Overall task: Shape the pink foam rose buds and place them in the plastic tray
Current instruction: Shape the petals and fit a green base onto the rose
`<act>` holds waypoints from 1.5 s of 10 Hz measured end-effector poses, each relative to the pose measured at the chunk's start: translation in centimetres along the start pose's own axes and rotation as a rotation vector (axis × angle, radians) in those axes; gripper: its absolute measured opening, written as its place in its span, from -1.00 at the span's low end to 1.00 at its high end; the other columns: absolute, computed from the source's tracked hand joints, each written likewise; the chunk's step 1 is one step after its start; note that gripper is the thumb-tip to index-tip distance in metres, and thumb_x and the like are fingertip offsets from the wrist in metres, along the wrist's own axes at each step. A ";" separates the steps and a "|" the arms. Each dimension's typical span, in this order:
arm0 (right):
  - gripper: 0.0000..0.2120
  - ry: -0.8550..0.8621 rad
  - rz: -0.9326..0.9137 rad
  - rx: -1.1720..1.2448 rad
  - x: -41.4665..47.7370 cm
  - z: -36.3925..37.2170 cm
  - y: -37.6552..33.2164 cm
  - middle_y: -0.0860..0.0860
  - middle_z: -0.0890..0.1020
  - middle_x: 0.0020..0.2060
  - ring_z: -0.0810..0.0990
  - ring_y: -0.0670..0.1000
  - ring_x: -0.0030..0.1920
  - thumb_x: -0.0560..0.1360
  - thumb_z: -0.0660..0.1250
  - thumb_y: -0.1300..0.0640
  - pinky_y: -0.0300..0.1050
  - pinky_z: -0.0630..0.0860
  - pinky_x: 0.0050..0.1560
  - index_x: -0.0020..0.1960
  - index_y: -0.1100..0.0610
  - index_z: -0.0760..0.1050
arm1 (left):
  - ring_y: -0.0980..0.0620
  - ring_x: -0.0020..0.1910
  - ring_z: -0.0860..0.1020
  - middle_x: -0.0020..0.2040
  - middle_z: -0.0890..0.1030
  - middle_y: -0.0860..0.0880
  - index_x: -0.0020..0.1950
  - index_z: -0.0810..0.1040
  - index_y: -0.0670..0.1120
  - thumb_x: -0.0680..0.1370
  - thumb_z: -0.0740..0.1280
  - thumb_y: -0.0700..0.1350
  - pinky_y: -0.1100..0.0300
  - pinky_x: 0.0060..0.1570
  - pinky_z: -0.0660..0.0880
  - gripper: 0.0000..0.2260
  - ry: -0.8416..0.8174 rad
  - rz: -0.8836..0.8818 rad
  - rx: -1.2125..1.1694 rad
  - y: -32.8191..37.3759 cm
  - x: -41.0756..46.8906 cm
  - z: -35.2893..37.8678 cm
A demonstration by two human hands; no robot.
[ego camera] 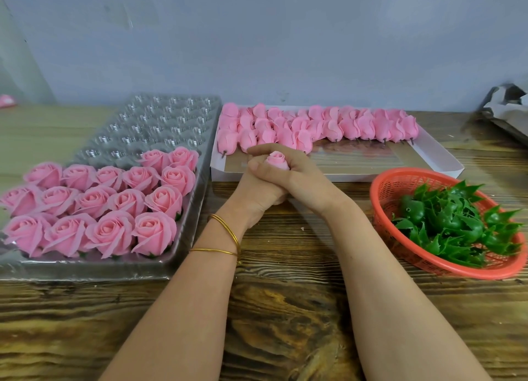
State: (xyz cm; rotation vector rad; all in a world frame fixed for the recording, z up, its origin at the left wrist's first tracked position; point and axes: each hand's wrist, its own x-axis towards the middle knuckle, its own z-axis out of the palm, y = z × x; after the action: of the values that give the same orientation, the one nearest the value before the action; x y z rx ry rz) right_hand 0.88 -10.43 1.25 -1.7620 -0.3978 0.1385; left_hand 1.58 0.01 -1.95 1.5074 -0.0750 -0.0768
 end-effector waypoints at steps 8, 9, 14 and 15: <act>-0.76 0.145 0.008 0.378 0.5 1.3 -0.6 0.01 0.67 -0.10 0.65 -0.15 -0.10 0.67 0.11 0.21 -0.31 0.57 0.02 0.12 0.18 0.56 | -0.14 -0.18 0.62 -0.27 0.61 -0.14 -0.22 0.62 0.03 0.25 0.38 -0.21 -0.11 -0.15 0.54 -0.82 0.174 0.131 -0.050 1.6 -0.5 0.8; -0.76 0.162 0.002 0.389 0.5 1.3 -0.6 0.03 0.66 -0.10 0.65 -0.16 -0.11 0.66 0.12 0.25 -0.32 0.56 0.01 0.09 0.18 0.56 | 0.02 -0.23 0.64 -0.36 0.64 0.04 -0.28 0.66 0.15 0.24 0.37 -0.21 0.03 -0.19 0.58 -0.75 0.173 0.158 -0.031 1.5 -0.3 0.7; -0.74 0.227 0.039 0.378 0.8 0.7 -0.4 0.09 0.66 -0.11 0.65 -0.11 -0.16 0.59 0.12 0.38 -0.33 0.55 -0.17 0.09 0.26 0.58 | 0.16 -0.26 0.64 -0.33 0.66 0.10 -0.28 0.65 0.09 0.27 0.42 -0.28 0.30 -0.28 0.54 -0.76 0.209 0.292 0.030 1.2 0.0 0.0; -0.73 0.219 0.079 0.432 0.8 0.6 -0.3 0.11 0.67 -0.14 0.64 -0.08 -0.20 0.60 0.12 0.29 -0.24 0.54 -0.25 0.04 0.26 0.60 | 0.03 -0.20 0.67 -0.30 0.68 0.06 -0.28 0.69 0.17 0.32 0.44 -0.29 0.14 -0.21 0.63 -0.69 0.209 0.300 0.014 1.6 -0.1 -0.2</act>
State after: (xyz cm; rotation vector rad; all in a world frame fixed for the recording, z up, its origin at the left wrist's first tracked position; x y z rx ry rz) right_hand 1.36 -9.56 1.55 -1.3492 -0.1247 0.0788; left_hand 1.53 0.26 -0.39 1.4951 -0.1325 0.3220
